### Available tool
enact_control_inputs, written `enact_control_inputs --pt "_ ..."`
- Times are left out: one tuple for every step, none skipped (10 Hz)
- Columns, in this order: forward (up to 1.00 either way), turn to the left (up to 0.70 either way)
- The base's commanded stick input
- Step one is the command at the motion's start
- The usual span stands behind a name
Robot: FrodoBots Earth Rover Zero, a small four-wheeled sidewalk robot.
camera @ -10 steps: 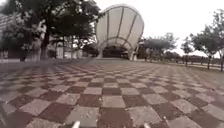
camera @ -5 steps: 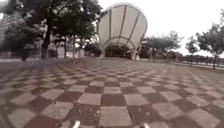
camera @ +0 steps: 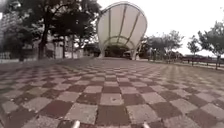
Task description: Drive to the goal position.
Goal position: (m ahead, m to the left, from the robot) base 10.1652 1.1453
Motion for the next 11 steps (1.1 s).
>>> enact_control_inputs --pt "0.70 0.00" --pt "0.70 0.00" --pt "0.70 0.00" --pt "0.70 0.00" --pt "0.70 0.00" --pt "0.70 0.00" --pt "0.70 0.00" --pt "0.70 0.00" --pt "0.70 0.01" --pt "0.70 0.02" --pt "0.70 0.28"
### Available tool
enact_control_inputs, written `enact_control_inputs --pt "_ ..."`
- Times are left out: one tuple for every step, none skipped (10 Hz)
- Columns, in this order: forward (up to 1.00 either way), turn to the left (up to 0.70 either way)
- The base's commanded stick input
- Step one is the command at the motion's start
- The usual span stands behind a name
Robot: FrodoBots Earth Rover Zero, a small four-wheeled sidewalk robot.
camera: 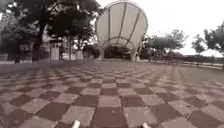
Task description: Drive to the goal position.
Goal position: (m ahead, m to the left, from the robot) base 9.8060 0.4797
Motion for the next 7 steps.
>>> enact_control_inputs --pt "0.70 0.35" --pt "0.70 0.24" --pt "0.70 0.06" --pt "0.70 0.00" --pt "0.70 0.00" --pt "0.70 0.00" --pt "0.70 0.00"
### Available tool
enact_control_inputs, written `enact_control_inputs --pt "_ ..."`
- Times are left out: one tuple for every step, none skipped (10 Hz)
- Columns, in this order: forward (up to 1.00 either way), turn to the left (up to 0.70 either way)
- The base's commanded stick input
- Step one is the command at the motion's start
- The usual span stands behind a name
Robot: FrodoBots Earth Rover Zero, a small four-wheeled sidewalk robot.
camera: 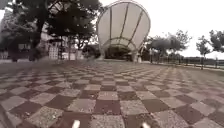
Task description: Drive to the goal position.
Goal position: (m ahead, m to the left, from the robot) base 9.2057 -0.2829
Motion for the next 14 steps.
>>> enact_control_inputs --pt "0.70 0.00" --pt "0.70 0.00" --pt "0.70 0.00" --pt "0.70 0.00" --pt "0.70 0.00" --pt "0.70 0.00" --pt "0.70 0.00" --pt "0.70 0.00" --pt "0.70 0.00" --pt "0.70 0.00" --pt "0.70 0.00" --pt "0.70 0.00" --pt "0.70 0.00" --pt "0.70 0.00"
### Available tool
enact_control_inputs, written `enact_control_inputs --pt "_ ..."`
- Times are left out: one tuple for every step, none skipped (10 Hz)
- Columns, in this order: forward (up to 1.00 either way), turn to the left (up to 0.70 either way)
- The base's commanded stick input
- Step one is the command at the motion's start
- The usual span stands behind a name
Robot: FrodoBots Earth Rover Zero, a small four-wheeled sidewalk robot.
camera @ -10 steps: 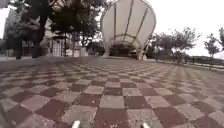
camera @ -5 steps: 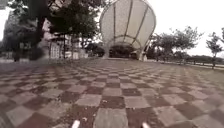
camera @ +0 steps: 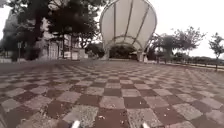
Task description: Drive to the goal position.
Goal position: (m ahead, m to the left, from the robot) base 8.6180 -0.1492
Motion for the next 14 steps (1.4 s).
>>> enact_control_inputs --pt "0.70 0.00" --pt "0.70 0.00" --pt "0.70 0.00" --pt "0.70 0.00" --pt "0.70 0.00" --pt "0.70 0.00" --pt "0.70 0.00" --pt "0.70 0.00" --pt "0.70 0.00" --pt "0.70 0.00" --pt "0.70 0.00" --pt "0.70 0.00" --pt "0.70 0.00" --pt "0.70 0.00"
